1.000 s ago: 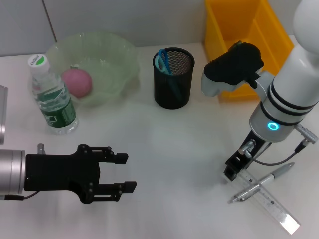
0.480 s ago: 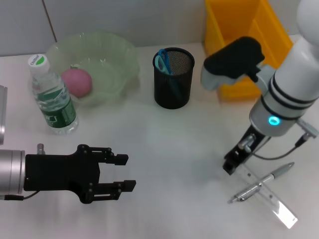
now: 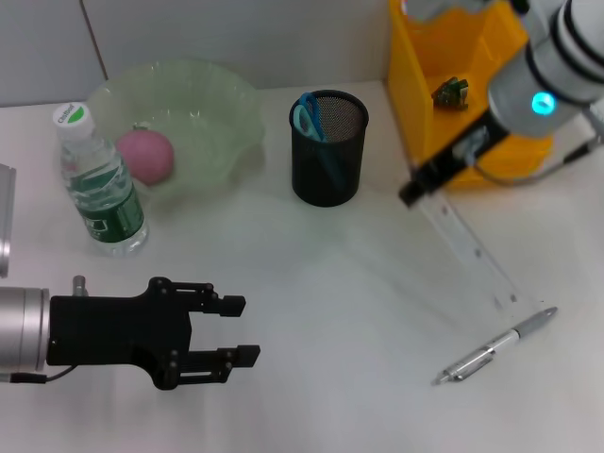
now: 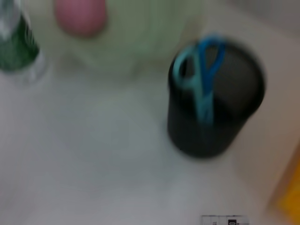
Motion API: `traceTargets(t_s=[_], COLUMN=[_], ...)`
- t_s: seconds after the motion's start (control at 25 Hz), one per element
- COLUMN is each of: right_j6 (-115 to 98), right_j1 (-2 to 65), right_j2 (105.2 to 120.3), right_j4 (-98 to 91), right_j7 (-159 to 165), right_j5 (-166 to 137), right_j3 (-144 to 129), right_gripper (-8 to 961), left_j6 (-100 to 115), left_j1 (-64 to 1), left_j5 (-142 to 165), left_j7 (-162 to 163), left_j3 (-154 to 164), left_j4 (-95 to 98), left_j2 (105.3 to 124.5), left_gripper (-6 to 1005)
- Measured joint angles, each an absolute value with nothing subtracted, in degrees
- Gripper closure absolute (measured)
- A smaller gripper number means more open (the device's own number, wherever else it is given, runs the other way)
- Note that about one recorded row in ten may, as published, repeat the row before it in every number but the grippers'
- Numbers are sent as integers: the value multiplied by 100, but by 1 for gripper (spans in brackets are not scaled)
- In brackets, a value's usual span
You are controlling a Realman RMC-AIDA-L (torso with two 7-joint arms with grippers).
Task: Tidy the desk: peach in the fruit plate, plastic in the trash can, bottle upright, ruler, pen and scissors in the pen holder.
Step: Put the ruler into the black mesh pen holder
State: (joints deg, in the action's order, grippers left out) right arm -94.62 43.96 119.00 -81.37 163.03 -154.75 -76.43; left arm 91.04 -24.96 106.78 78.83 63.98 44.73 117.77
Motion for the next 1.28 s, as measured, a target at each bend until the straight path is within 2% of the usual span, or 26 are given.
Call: traceTargets(t_s=[0.32, 0.72, 1.28], right_j6=[-8161, -6265, -4764], right_j1=[4104, 3551, 3308], right_j2=[11920, 11947, 11941], right_j4=[-8834, -8637, -7233], right_j7=[15714, 14615, 12070], right_j5=[-15122, -13573, -11120], right_j3=[-7296, -7430, -7518], right_gripper=[572, 572, 572], left_j6=[9145, 9285, 9290], left_j1=[-2485, -2480, -2448], left_j5=[10676, 10635, 10605], left_j7=[7896, 7896, 7884], left_j3=[6399, 6256, 6248], left_j4=[4473, 4474, 4474], left_j2=[11793, 11802, 11804], left_gripper=[386, 385, 378])
